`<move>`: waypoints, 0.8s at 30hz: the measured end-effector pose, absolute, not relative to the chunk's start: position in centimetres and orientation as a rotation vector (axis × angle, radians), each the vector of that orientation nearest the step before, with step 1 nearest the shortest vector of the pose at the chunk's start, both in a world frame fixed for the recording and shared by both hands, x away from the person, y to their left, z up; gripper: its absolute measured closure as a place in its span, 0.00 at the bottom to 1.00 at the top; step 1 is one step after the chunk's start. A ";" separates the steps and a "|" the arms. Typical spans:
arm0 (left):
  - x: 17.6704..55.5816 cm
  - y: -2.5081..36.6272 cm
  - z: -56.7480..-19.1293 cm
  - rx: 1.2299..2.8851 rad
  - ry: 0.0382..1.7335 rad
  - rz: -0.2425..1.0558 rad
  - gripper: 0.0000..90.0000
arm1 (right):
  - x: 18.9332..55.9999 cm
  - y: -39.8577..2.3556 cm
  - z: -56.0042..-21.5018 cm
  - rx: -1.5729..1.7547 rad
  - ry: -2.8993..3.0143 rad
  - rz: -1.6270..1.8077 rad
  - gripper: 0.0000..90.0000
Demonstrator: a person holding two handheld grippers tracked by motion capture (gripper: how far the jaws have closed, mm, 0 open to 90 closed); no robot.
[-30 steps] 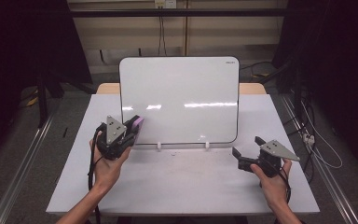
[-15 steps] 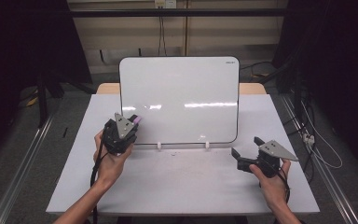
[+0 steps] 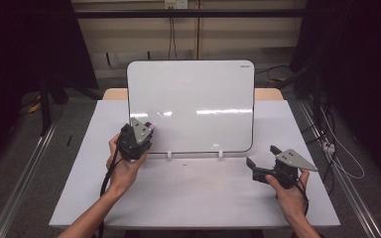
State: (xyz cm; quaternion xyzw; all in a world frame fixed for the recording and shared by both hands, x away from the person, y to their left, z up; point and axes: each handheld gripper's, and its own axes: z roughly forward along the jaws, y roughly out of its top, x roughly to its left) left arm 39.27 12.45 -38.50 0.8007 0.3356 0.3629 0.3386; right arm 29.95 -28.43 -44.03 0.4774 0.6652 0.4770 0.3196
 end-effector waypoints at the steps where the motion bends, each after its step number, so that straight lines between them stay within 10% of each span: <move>1: 39.2 12.4 -38.5 2.093 0.869 0.951 0.73 | 30.0 -28.4 -44.0 1.253 1.749 1.254 0.06; 14: 39.4 13.1 -38.7 2.046 0.871 0.858 0.63 | 30.0 -28.3 -44.1 1.259 1.757 1.257 0.06; 24: 39.8 13.9 -39.2 1.993 0.921 0.766 0.30 | 29.9 -28.3 -44.2 1.257 1.763 1.263 0.06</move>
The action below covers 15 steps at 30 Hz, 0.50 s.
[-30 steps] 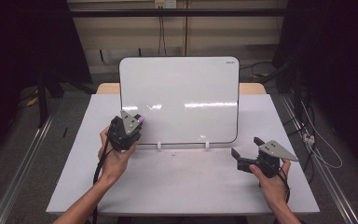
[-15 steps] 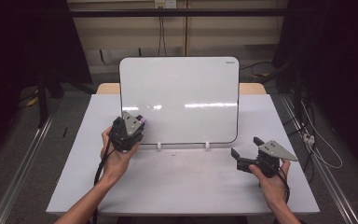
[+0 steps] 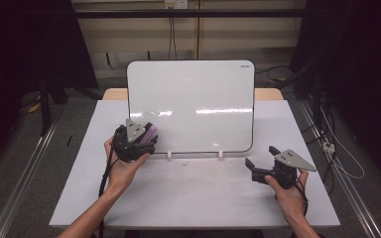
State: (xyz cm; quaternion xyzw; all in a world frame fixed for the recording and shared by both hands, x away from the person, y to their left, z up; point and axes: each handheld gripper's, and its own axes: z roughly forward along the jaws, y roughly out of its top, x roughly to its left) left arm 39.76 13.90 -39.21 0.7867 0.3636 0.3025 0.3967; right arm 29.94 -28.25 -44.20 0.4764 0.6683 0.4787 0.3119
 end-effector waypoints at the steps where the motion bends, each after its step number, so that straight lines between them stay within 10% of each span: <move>1: 39.8 14.0 -39.2 1.987 0.922 0.739 0.25 | 30.0 -28.3 -44.2 1.257 1.763 1.263 0.06; 15: 38.5 14.6 -38.2 1.919 0.884 0.630 0.04 | 29.9 -28.1 -44.3 1.249 1.771 1.261 0.06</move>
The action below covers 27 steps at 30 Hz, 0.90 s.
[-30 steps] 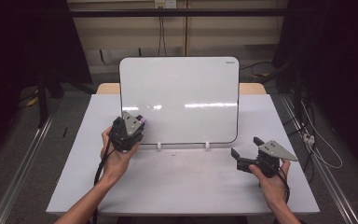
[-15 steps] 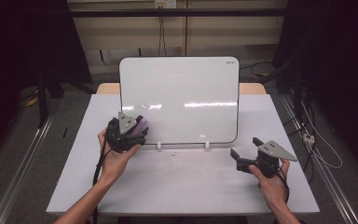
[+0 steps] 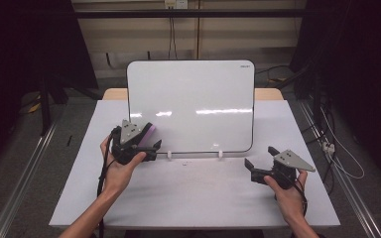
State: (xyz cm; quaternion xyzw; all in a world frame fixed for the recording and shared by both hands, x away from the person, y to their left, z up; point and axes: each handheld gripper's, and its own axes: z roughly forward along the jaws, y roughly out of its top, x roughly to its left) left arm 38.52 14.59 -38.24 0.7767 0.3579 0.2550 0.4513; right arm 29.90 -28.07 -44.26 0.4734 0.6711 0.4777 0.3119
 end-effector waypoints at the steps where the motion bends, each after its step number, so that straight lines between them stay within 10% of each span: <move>1: 38.4 14.8 -38.2 1.897 0.889 0.602 0.04 | 29.9 -28.1 -44.2 1.249 1.769 1.262 0.06; 27: 33.9 18.9 -40.2 1.839 0.997 0.628 0.05 | 29.5 -28.0 -44.3 1.254 1.775 1.258 0.05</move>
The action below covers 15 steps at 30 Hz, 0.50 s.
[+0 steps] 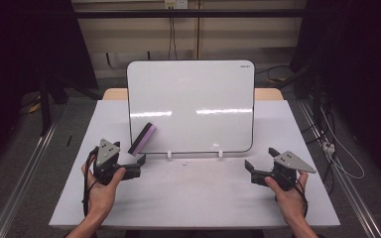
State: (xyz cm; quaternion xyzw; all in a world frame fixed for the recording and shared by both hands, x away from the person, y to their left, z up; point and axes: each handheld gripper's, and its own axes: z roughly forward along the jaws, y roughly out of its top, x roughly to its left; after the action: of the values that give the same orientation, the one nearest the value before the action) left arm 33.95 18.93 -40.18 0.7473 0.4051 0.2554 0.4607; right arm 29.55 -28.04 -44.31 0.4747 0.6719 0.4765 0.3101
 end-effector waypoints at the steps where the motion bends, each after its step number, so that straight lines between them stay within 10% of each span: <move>1: 33.7 19.1 -40.3 1.844 1.000 0.626 0.05 | 29.5 -28.0 -44.3 1.253 1.775 1.259 0.05; 15: 31.7 20.9 -42.2 1.790 1.054 0.628 0.04 | 28.9 -27.9 -44.8 1.255 1.799 1.241 0.05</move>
State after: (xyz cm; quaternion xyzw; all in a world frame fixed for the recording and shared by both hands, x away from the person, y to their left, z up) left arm 31.73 20.89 -42.21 0.7294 0.4296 0.2560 0.4668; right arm 28.87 -27.86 -44.85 0.4742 0.6797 0.4688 0.3054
